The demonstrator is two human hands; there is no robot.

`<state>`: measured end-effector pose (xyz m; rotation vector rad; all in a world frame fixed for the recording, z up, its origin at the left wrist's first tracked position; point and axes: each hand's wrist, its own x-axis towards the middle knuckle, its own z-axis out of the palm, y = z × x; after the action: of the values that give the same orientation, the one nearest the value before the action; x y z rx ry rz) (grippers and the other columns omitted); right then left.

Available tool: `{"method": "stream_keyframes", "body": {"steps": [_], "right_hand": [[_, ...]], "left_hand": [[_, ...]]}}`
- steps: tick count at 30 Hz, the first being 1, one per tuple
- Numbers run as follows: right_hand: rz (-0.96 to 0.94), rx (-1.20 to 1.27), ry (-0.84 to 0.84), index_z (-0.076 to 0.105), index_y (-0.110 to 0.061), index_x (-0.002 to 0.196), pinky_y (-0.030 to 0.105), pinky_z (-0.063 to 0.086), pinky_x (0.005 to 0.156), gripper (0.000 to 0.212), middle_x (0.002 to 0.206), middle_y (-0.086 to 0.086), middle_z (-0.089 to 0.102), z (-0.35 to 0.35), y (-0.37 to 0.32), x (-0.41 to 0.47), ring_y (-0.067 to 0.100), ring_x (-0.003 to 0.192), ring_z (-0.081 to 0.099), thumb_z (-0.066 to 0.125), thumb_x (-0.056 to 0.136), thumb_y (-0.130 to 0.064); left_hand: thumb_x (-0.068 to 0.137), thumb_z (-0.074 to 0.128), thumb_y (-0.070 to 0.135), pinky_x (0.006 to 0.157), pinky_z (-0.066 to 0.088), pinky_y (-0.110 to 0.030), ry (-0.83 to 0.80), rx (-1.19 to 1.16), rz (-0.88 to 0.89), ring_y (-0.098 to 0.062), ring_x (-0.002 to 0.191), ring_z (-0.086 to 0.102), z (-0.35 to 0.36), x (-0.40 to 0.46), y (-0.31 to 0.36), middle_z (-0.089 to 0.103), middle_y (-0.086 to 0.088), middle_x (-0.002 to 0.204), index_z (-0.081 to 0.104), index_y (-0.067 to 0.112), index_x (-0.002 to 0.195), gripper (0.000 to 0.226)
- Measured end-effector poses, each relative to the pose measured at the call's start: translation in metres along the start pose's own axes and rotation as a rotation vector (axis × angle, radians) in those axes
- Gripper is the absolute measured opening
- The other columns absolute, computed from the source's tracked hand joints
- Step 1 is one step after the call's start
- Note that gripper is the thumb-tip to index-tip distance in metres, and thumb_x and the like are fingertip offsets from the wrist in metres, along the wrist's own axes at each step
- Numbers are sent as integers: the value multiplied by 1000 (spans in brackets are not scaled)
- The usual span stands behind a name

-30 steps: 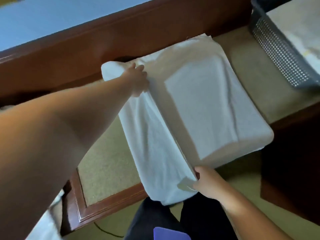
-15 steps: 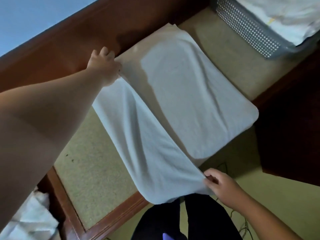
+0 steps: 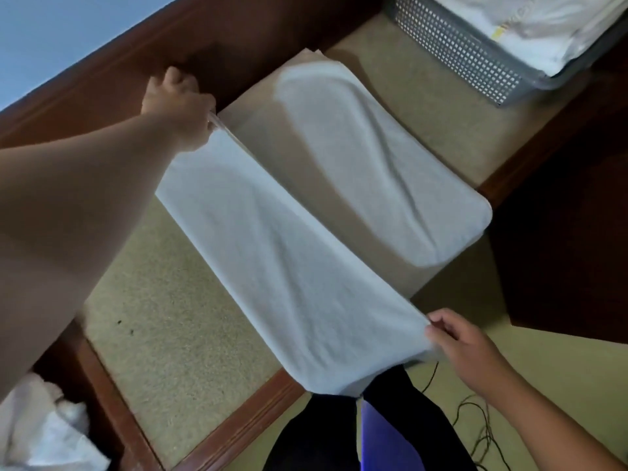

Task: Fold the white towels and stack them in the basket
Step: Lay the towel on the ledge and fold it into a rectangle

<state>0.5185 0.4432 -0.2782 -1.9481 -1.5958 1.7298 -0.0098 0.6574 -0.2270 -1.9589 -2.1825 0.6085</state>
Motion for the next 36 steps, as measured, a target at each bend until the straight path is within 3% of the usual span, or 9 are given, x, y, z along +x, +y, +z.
{"method": "stream_keyframes", "body": {"steps": [6,14,18,21,23,25,28,32,36], "right_hand": [[85,-147,24,67,-32,93,29,51,72,12,83,-15,71,10,13,7,7,81,66,61,104,-29],[115,79,111,63,-18,83,35,38,68,23,76,-7,62,9,16,1,19,78,57,56,105,-18],[131,-76,137,63,-30,108,38,50,86,7,118,-6,57,19,18,8,17,107,59,61,103,-26],[-42,-293,272,50,-30,142,42,46,111,45,148,-9,37,39,9,5,15,137,44,64,100,-29],[-274,-398,314,45,-28,150,39,40,116,57,160,-10,29,53,-11,5,14,146,35,65,98,-24],[-479,-493,262,41,-28,157,37,33,119,66,168,-6,23,69,-31,12,16,154,25,66,96,-21],[-688,-708,106,15,-34,166,43,16,128,78,175,-2,-3,95,-65,33,18,161,-3,58,101,-30],[-740,-948,-23,-9,-46,163,61,2,127,77,172,2,-23,126,-87,55,35,158,-18,39,104,-60],[-718,-1127,-7,-4,-54,161,75,3,119,79,173,6,-19,135,-64,58,47,156,-18,29,95,-83]], "left_hand": [[94,63,22,97,42,-54,-91,4,-140,-42,128,38,16,1,23,48,-19,135,64,24,129,35],[98,62,16,92,44,-57,36,-69,-194,-49,121,42,6,9,27,46,-24,131,56,23,124,28],[89,66,12,104,42,-58,-97,-189,-277,-47,137,34,5,0,42,32,-22,153,41,27,146,64],[99,59,32,110,40,-58,-107,-373,-233,-43,147,26,4,-33,80,19,-17,166,23,28,159,70],[103,47,53,116,33,-59,-103,-481,-157,-39,153,21,8,-72,107,15,-13,170,19,30,162,69],[101,32,69,123,19,-61,-154,-533,-190,-35,158,11,17,-113,126,7,-8,174,14,34,164,74],[94,15,83,127,2,-59,-216,-556,-285,-30,160,-8,44,-155,132,-9,-5,174,5,36,165,86],[84,11,95,128,0,-58,-215,-547,-242,-30,159,-15,83,-174,120,-18,-7,173,-10,39,164,99],[79,13,100,129,-3,-52,-172,-579,-310,-27,160,-14,98,-155,102,-16,-7,173,-11,38,164,107]]}}
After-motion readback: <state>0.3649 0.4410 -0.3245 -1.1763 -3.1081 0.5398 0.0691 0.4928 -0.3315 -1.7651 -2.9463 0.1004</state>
